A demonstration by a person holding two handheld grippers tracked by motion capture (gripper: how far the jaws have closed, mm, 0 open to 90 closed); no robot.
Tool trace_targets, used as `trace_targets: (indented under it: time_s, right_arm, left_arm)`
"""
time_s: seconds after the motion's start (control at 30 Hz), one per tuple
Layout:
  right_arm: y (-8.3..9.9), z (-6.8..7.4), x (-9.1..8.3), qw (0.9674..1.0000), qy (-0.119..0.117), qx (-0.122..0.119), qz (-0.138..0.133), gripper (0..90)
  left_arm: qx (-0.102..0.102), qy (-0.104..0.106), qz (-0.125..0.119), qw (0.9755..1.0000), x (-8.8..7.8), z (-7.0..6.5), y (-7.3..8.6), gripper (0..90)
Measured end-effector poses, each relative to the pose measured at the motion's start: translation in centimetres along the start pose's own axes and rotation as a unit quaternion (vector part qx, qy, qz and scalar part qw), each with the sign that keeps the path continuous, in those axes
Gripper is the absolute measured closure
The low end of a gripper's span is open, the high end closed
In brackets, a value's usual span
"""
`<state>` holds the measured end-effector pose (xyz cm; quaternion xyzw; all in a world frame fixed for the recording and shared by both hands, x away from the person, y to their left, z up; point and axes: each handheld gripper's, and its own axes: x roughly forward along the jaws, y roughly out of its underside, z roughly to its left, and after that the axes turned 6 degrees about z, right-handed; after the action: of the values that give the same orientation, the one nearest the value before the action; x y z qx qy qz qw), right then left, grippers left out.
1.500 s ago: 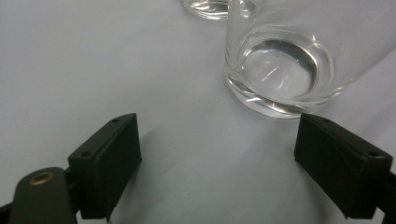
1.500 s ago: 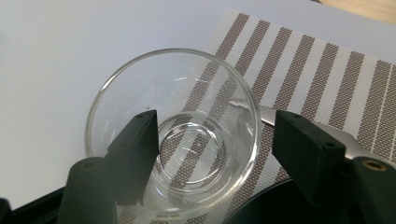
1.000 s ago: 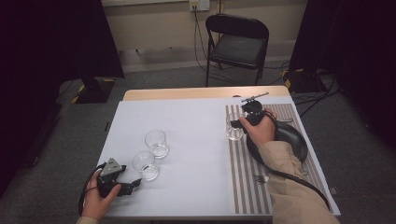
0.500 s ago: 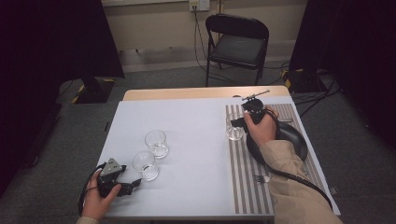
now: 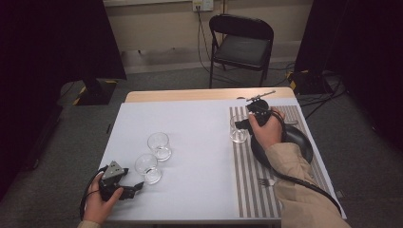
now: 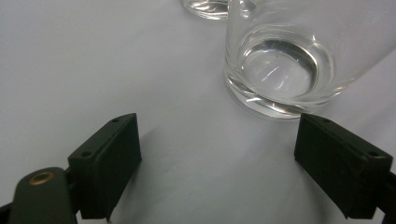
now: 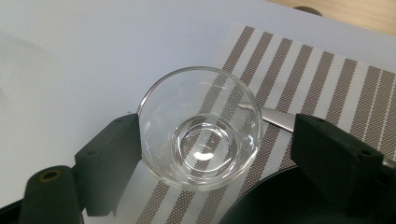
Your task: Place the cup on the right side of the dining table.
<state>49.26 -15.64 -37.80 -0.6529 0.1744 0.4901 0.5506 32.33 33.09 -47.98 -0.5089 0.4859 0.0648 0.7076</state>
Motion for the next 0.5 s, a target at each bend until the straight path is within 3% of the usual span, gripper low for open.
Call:
trace_targets:
  time_s: [0.5]
  right_arm:
    - [0.21, 0.82, -0.34, 0.9999, -0.007, -0.008, 0.007, 15.5]
  left_arm:
    - [-0.001, -0.002, -0.002, 1.0000, 0.01, -0.10, 0.03, 14.0]
